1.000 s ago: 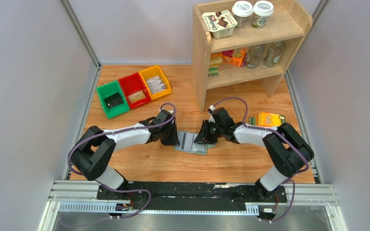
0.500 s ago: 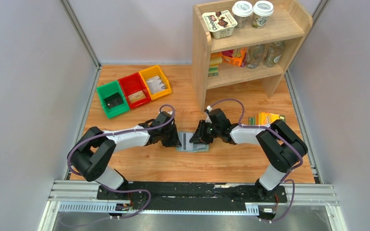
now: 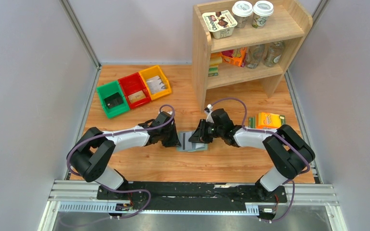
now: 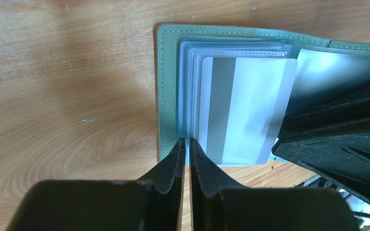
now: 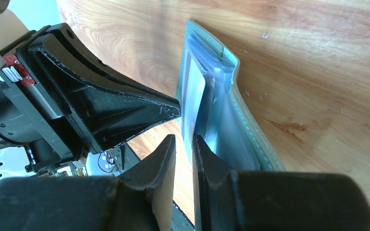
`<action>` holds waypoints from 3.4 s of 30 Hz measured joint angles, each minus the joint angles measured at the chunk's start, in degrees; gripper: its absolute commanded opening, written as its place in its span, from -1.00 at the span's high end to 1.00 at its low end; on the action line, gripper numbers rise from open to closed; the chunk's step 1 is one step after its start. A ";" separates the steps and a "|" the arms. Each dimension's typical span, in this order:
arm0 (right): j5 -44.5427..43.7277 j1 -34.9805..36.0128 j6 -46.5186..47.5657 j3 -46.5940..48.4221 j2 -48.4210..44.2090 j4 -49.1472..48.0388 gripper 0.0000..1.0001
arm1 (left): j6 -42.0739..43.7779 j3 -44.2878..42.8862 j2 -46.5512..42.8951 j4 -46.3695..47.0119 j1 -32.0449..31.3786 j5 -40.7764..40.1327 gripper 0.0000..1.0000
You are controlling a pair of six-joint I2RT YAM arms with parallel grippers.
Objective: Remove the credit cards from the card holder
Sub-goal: Remove the credit card from the card holder, then place the credit card in the storage box.
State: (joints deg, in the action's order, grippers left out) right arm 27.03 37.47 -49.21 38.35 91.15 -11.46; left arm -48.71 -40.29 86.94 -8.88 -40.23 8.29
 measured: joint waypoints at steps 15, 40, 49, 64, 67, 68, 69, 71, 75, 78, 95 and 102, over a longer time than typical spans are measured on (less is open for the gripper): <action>1.92 0.00 -1.64 -0.37 7.50 -7.63 0.58 | 0.22 0.00 -0.24 -1.07 -0.20 -0.48 0.79; 9.62 -2.97 -7.19 -5.84 8.24 -23.08 0.70 | -0.90 0.81 -0.31 -1.03 -0.55 -2.40 0.90; 10.80 -4.66 -7.54 -8.33 8.13 -25.05 0.77 | -1.38 1.14 -0.13 0.17 -0.57 -1.81 0.91; 12.90 -8.02 -7.48 -10.91 6.78 -26.18 0.94 | -1.60 1.42 -0.04 0.94 -0.57 -1.42 0.93; 13.14 -8.57 -7.32 -11.47 6.78 -26.29 1.00 | -1.60 1.49 -0.04 1.03 -0.57 -1.40 0.94; 13.20 -8.81 -7.32 -11.67 6.75 -26.43 1.00 | -1.60 1.51 -0.07 1.05 -0.57 -1.38 0.94; 13.29 -9.03 -7.32 -11.87 6.73 -26.53 1.00 | -1.60 1.51 -0.07 1.05 -0.57 -1.38 0.93; 13.49 -9.73 -7.23 -12.50 6.25 -26.53 1.00 | -1.66 1.64 -0.24 1.16 -0.57 -1.42 0.89; 13.55 -10.91 -6.12 -13.14 4.37 -24.87 1.00 | -2.03 2.25 -0.92 1.62 -0.59 -1.68 0.81; 13.14 -11.37 -4.02 -13.22 0.94 -21.09 1.00 | -2.23 2.69 -1.60 1.49 -0.74 -2.14 0.63; -4.79 -5.53 17.70 0.44 -25.33 22.25 1.00 | -0.92 -2.56 -21.33 -13.00 0.28 -5.55 -0.43; -25.90 12.11 27.52 11.10 -27.74 31.89 1.00 | -2.12 -10.84 -31.12 -21.35 1.42 -5.40 -0.44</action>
State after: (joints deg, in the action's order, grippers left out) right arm 1.13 49.58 -21.69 49.45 63.42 20.43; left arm -50.83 -51.13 55.81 -30.24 -38.81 2.90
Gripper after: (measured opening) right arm 0.005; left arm 0.720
